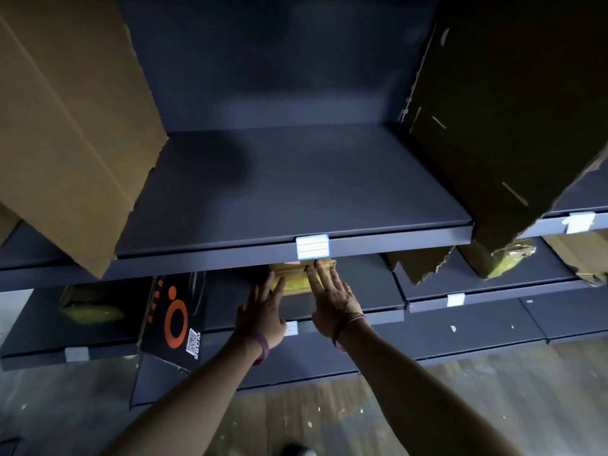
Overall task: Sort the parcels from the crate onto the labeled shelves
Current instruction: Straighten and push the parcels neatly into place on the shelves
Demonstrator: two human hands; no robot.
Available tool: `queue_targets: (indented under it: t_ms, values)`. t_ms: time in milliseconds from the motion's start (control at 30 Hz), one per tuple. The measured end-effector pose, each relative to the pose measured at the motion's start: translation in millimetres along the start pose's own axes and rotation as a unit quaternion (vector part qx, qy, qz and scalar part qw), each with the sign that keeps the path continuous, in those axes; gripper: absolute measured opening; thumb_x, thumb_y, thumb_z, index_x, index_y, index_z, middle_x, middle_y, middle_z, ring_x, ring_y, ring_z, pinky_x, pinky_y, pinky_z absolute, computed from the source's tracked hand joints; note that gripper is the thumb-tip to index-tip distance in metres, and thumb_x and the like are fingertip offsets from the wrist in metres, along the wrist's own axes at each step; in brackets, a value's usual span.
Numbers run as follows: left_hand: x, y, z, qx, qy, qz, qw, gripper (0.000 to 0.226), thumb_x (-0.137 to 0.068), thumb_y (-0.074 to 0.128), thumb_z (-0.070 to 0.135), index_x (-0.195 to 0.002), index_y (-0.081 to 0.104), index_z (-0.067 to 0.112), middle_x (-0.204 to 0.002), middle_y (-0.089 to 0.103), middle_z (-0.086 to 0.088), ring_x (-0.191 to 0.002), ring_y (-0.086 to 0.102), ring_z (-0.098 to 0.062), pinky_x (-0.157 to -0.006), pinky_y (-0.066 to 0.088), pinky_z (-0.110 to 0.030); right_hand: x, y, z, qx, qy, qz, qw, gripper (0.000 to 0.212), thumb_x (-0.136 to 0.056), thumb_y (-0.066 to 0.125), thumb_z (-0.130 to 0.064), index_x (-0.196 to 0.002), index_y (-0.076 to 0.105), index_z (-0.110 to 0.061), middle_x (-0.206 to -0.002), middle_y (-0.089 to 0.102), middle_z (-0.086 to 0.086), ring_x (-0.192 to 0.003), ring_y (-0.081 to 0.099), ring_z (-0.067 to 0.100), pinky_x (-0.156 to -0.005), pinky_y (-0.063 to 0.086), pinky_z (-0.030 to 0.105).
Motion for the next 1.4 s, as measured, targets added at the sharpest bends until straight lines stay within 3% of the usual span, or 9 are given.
queue_targets:
  t_ms: [200,333,467,600,767,833,1000,1133,1400]
  values:
    - [3,-5,10,-0.002,0.001,-0.001,1.000,0.082,-0.090,0.049,0.019,-0.151,-0.002,0.038,-0.159,-0.014,0.015,-0.148,0.000,-0.024,-0.111,0.029,-0.051,3,-7,12,0.023,0.002,-0.002,1.000,0.096,-0.081,0.044,0.002,-0.154,-0.007,-0.034,-0.163,-0.012,-0.005,-0.146,-0.016,0.043,-0.117,0.004,0.059]
    - [-1,-12,3,0.041,-0.009,0.050,0.998,0.084,-0.088,0.052,0.018,-0.151,0.002,0.040,-0.160,-0.003,0.004,-0.148,0.007,-0.021,-0.112,0.031,-0.046,-9,-13,23,-0.054,0.009,0.061,0.997,0.098,-0.073,0.052,-0.001,-0.154,0.006,-0.031,-0.159,0.007,0.008,-0.146,-0.007,0.045,-0.118,0.020,0.053]
    - [-8,-6,4,0.075,0.010,-0.001,0.997,0.089,-0.089,0.051,0.018,-0.150,-0.011,0.038,-0.161,-0.011,0.007,-0.148,0.001,-0.016,-0.115,0.027,-0.038,-11,-5,30,-0.105,0.022,-0.007,0.994,0.097,-0.081,0.055,-0.001,-0.155,-0.003,-0.022,-0.161,-0.012,0.015,-0.148,-0.007,0.040,-0.119,0.015,0.042]
    - [-11,-2,-1,0.100,-0.011,-0.011,0.995,0.089,-0.090,0.052,0.021,-0.151,-0.013,0.031,-0.160,-0.010,0.010,-0.149,0.002,-0.014,-0.117,0.023,-0.037,-11,-7,30,-0.152,0.012,-0.012,0.988,0.100,-0.081,0.059,0.000,-0.155,-0.004,-0.023,-0.162,-0.015,0.009,-0.149,0.014,0.032,-0.111,0.036,0.034]
    - [-9,1,-4,0.103,-0.028,-0.012,0.994,0.090,-0.091,0.054,0.023,-0.151,-0.012,0.031,-0.161,-0.006,0.008,-0.149,0.000,-0.017,-0.118,0.021,-0.040,-6,-2,24,-0.156,0.011,-0.014,0.988,0.101,-0.080,0.059,-0.003,-0.155,-0.006,-0.024,-0.161,-0.020,0.007,-0.145,0.027,0.032,-0.103,0.044,0.034]
    - [-10,1,-2,0.109,-0.023,-0.009,0.994,0.090,-0.090,0.054,0.023,-0.151,-0.013,0.031,-0.161,-0.008,0.008,-0.149,0.000,-0.017,-0.118,0.021,-0.040,-8,0,25,-0.147,0.010,-0.006,0.989,0.101,-0.081,0.059,-0.003,-0.155,-0.006,-0.023,-0.161,-0.020,0.009,-0.147,0.021,0.033,-0.107,0.041,0.035]
    - [-6,1,0,0.083,-0.053,0.005,0.995,0.091,-0.089,0.053,0.023,-0.151,-0.012,0.032,-0.161,-0.008,0.006,-0.148,0.004,-0.028,-0.113,0.027,-0.051,-3,-1,22,-0.113,0.020,0.007,0.993,0.095,-0.085,0.054,-0.004,-0.155,-0.009,-0.023,-0.161,-0.016,0.013,-0.149,-0.007,0.036,-0.120,0.014,0.042]
    - [14,2,26,0.063,-0.046,0.047,0.996,0.085,-0.090,0.053,0.025,-0.153,-0.004,0.029,-0.162,-0.006,-0.002,-0.148,0.002,-0.028,-0.114,0.027,-0.048,23,-8,22,-0.113,0.031,0.004,0.993,0.092,-0.086,0.049,-0.002,-0.155,-0.008,-0.025,-0.162,-0.013,0.009,-0.149,-0.007,0.035,-0.120,0.014,0.044]
    - [48,33,115,0.087,0.076,0.045,0.992,0.084,-0.087,0.058,0.021,-0.153,0.006,0.023,-0.161,0.006,-0.007,-0.148,0.006,-0.029,-0.116,0.024,-0.045,106,-5,67,-0.156,0.100,-0.023,0.982,0.088,-0.088,0.053,-0.013,-0.155,-0.002,-0.026,-0.163,-0.007,0.008,-0.150,-0.004,0.031,-0.121,0.015,0.043]
Point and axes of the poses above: each hand's wrist, its own x-axis away from the middle knuckle, its own y-axis out of the palm, z = x × y, the point moved 3 cm from there along -x, towards the middle knuckle
